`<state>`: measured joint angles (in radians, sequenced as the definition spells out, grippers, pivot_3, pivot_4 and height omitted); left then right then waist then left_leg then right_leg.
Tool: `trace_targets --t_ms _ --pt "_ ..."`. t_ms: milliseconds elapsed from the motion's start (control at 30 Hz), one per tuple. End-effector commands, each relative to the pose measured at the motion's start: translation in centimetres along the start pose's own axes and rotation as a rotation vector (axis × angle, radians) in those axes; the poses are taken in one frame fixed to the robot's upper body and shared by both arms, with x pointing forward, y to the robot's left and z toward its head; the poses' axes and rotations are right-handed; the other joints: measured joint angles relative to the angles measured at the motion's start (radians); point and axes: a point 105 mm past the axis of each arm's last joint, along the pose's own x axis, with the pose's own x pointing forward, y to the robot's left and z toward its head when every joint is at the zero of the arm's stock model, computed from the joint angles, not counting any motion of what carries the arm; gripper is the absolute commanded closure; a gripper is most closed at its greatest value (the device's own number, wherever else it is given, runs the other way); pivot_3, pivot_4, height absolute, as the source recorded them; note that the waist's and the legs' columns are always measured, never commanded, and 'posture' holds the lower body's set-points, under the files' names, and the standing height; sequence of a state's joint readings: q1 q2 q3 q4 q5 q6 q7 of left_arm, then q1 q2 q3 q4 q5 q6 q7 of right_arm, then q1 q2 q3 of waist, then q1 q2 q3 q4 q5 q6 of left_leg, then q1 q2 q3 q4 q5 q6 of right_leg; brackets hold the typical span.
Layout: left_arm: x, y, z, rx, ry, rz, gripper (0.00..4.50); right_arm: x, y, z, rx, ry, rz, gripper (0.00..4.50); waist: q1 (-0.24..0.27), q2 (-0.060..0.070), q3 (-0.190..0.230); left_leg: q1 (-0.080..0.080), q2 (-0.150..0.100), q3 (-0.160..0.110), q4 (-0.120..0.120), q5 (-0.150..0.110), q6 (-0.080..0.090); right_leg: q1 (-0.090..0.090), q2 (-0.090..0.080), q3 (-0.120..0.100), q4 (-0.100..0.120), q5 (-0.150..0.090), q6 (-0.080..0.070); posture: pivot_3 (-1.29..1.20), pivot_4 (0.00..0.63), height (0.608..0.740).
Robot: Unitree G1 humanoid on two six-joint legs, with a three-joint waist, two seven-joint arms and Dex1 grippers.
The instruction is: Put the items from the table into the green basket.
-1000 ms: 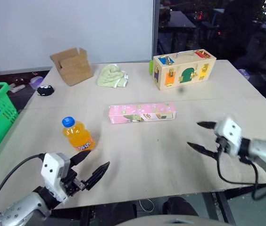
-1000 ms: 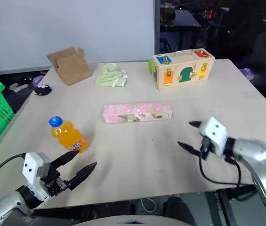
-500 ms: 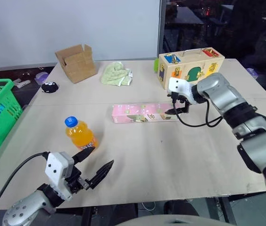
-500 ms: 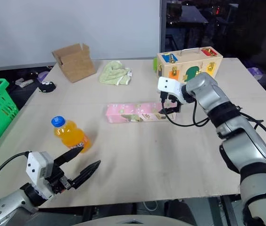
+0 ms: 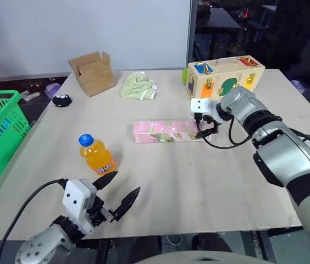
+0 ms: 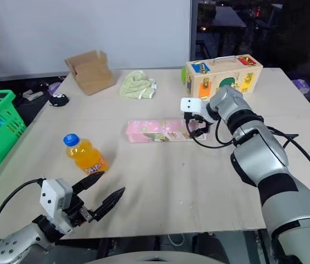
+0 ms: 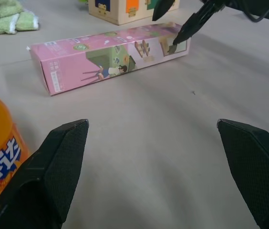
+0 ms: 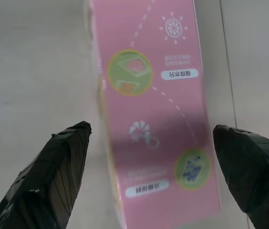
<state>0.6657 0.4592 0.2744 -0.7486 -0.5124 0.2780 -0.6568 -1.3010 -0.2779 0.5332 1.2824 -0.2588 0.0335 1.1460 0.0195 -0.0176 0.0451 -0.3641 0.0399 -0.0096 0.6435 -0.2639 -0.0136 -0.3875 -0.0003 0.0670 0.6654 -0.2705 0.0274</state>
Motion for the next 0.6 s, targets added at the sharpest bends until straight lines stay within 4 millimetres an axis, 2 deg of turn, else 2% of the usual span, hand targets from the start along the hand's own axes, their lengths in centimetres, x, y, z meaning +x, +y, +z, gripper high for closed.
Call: trace_targets --t_ms 33,300,467,600 --pt "0.2 -1.0 2.1 0.054 -0.071 -0.041 0.00 -0.7 -1.3 0.8 -0.001 -0.010 -0.082 0.10 0.005 0.000 0.000 0.000 0.000 0.000 0.000 0.000 0.000 0.000 0.000 0.000 0.000 0.000 0.000 0.23 0.000 0.740" --pt "0.7 -2.6 3.5 0.039 -0.151 -0.095 0.00 -0.3 -0.5 -0.5 0.080 0.059 -0.024 0.10 0.023 0.001 0.000 0.000 0.000 0.001 0.000 0.000 0.000 -0.001 0.000 0.001 0.000 0.000 0.000 0.25 0.000 0.740" --pt "1.1 -2.5 4.2 0.034 -0.183 -0.091 0.00 -0.3 -0.4 -0.7 0.111 0.063 -0.022 0.10 0.034 0.001 0.000 0.000 0.000 0.001 0.000 0.000 0.000 0.000 0.000 0.001 0.000 0.000 0.000 0.26 0.000 0.740" --pt "1.6 -2.2 4.3 0.031 -0.187 -0.084 0.00 -0.2 -0.4 -0.9 0.114 0.067 -0.020 1.23 0.038 0.001 0.000 0.000 0.000 0.000 0.000 0.000 0.000 0.000 0.001 0.001 0.000 0.000 0.000 0.26 0.000 0.740"
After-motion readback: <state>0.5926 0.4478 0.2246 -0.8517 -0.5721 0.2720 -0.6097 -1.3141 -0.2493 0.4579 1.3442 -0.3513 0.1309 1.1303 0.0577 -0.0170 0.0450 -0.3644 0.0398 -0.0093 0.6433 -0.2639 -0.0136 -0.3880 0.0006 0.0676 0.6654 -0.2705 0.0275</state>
